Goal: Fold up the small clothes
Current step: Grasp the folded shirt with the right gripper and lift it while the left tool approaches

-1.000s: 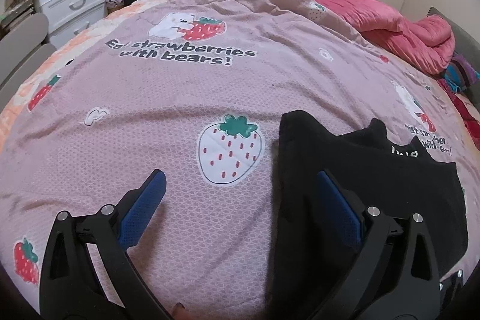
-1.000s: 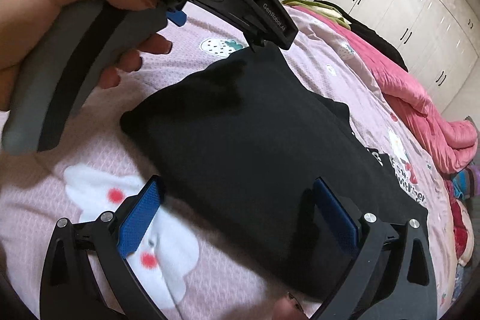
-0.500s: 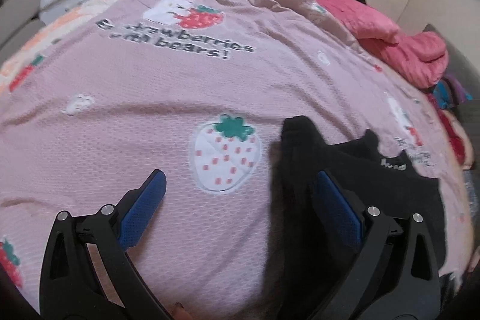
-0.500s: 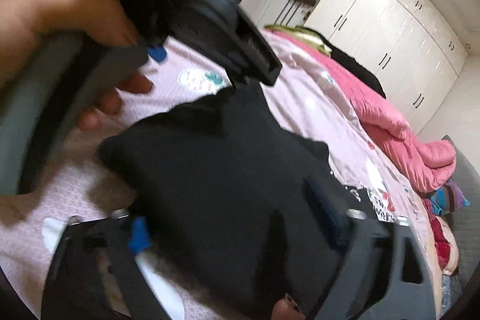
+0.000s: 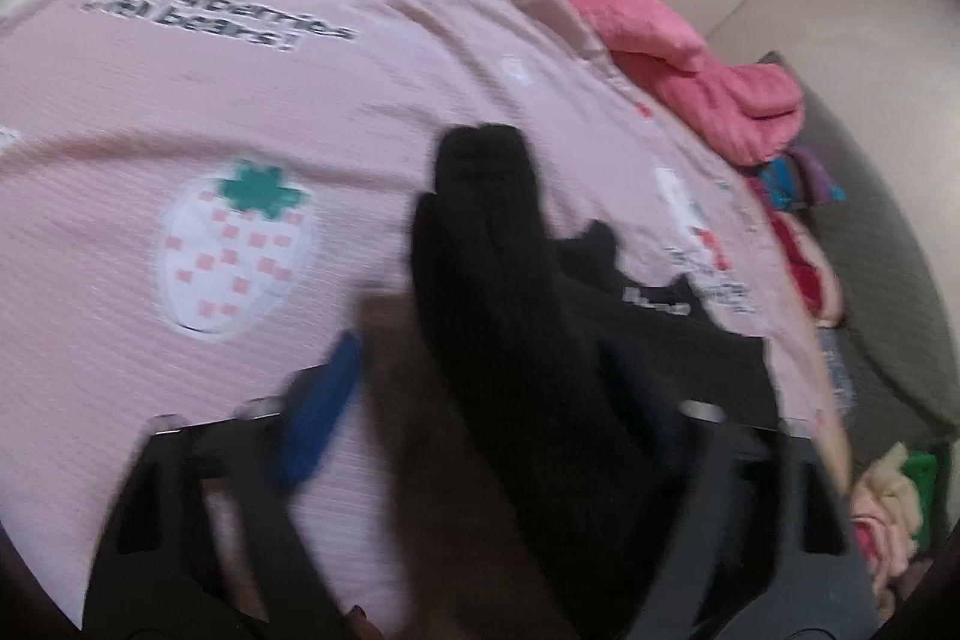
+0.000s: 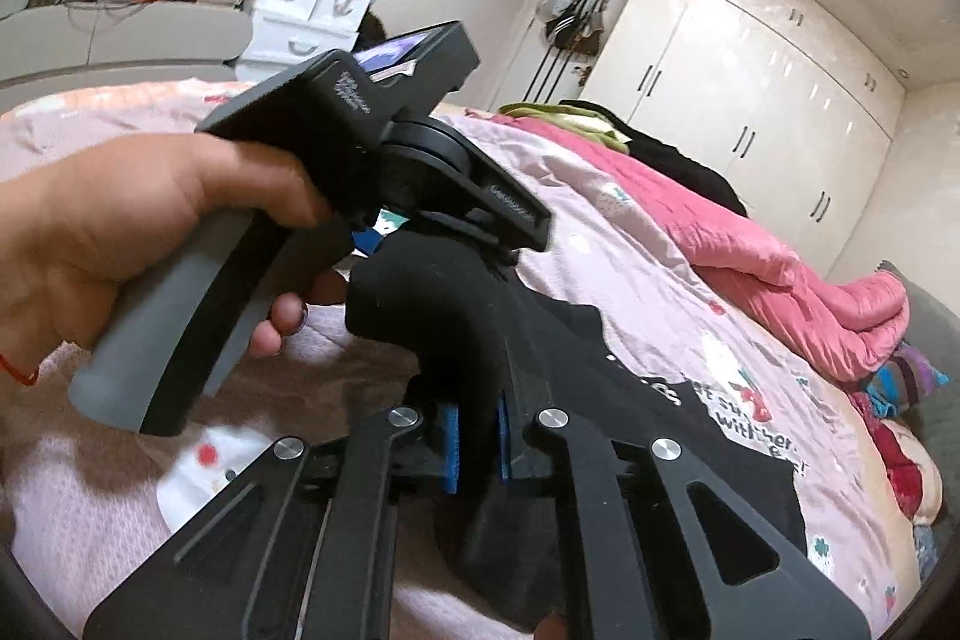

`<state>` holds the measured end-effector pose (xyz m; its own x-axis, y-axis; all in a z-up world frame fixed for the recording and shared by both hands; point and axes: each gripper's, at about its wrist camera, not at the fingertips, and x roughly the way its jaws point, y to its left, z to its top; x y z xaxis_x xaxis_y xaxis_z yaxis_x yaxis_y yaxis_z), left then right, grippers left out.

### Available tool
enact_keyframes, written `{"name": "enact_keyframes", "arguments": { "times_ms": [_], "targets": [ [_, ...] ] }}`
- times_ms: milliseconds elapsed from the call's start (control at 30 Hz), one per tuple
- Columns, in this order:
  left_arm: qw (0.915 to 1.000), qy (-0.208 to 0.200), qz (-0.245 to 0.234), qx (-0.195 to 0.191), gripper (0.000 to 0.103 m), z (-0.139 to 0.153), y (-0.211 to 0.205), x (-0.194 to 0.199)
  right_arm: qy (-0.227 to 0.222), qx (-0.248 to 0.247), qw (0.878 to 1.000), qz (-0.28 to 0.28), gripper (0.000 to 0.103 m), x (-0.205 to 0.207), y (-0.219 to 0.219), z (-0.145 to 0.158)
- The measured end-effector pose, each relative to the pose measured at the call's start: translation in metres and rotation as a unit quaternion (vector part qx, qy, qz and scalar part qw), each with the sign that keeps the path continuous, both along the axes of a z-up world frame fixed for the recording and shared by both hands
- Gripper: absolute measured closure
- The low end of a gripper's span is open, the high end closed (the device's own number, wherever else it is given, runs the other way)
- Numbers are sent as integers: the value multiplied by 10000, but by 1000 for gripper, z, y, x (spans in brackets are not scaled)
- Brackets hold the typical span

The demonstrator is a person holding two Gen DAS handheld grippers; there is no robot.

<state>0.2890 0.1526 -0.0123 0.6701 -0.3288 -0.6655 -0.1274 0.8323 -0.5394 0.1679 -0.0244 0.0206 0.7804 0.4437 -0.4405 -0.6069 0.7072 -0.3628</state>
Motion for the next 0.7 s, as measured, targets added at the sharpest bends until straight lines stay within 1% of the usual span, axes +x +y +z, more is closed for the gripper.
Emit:
{"name": "enact_keyframes", "arguments": {
  "times_ms": [33, 67, 133, 300, 433, 567, 700],
  "targets": [
    [10000, -34, -38, -64, 70, 1, -3, 0, 6, 62, 10000, -39, 96, 0, -6, 1],
    [9999, -64, -80, -38, 75, 4, -9, -1, 3, 103, 9999, -54, 96, -4, -8, 0],
    [9997, -134, -116, 175, 83, 11, -22, -3, -40, 199, 9997, -131, 96, -8, -17, 0],
    [9986, -437, -254, 175, 86, 31, -42, -13, -80, 465, 9982, -383, 96, -15, -40, 0],
    [9965, -658, -349, 378, 86, 48, -63, -23, -31, 802, 9950, -591, 96, -17, -61, 3],
    [9958, -758, -303, 424, 86, 57, -78, -32, 78, 1127, 9911, -708, 96, -16, -77, 7],
    [9956, -748, -303, 485, 86, 66, -95, -30, 201, 1346, 9877, -772, 96, -11, -93, 12]
  ]
}}
